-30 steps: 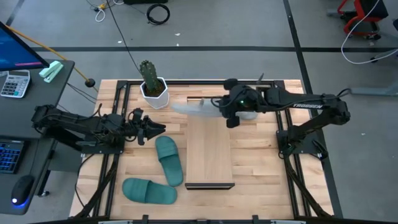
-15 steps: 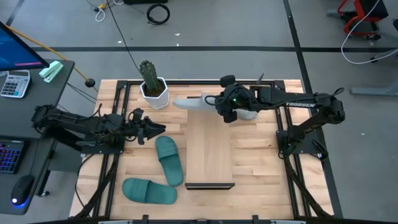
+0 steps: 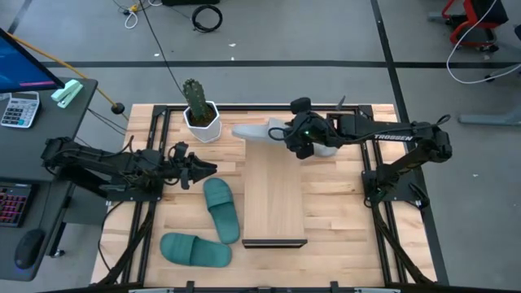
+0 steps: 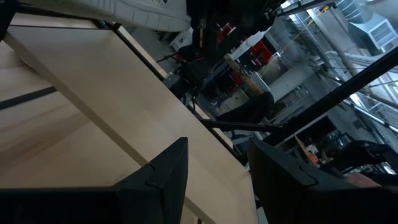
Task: Pick and place slides into the shelf
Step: Put the right gray slide on the shelf
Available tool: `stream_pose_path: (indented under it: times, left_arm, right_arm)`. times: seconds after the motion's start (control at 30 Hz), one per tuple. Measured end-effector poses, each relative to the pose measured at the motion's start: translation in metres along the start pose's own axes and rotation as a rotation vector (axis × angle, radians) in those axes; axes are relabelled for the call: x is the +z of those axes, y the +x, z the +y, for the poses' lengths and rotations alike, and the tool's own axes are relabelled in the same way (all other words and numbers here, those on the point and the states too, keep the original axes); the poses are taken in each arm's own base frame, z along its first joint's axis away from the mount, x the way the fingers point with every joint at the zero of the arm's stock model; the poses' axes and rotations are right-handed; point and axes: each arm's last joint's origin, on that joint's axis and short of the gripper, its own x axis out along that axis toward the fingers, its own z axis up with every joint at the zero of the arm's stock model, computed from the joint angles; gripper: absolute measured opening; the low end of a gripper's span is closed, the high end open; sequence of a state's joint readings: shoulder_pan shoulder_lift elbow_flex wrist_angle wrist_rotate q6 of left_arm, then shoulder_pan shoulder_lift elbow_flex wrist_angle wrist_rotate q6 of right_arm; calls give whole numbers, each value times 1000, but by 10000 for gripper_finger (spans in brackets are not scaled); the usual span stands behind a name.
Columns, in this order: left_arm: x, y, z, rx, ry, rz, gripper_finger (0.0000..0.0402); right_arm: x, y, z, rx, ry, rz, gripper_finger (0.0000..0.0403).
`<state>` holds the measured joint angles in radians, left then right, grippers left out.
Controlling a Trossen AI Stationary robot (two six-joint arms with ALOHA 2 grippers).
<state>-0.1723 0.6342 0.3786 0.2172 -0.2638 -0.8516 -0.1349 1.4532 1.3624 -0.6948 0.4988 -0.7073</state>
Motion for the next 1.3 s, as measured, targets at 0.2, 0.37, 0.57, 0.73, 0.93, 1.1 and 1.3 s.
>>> stream_pose_path:
  times: [0.2,0.37,0.57,0.73,0.93,1.1,1.3]
  left_arm:
    - [0,0,0,4,1,4,172]
    - [0,0,0,5,3,5,172]
    - [0,0,0,5,3,5,172]
    - [0,0,0,5,3,4,172]
    - [0,0,1,5,-3,5,172]
    - [-1,0,1,5,-6,5,172]
    - [-1,0,1,6,-25,5,172]
  right_arm:
    - [0,0,0,3,-71,2,9]
    - [0,0,0,10,-108,-5,9]
    - [2,0,0,19,-116,-41,9]
    - [1,5,2,28,-102,-41,9]
    - [-6,19,20,38,-141,-11,9]
    - [-10,29,30,-6,-132,4,9]
    - [-8,31,29,-36,-115,-16,9]
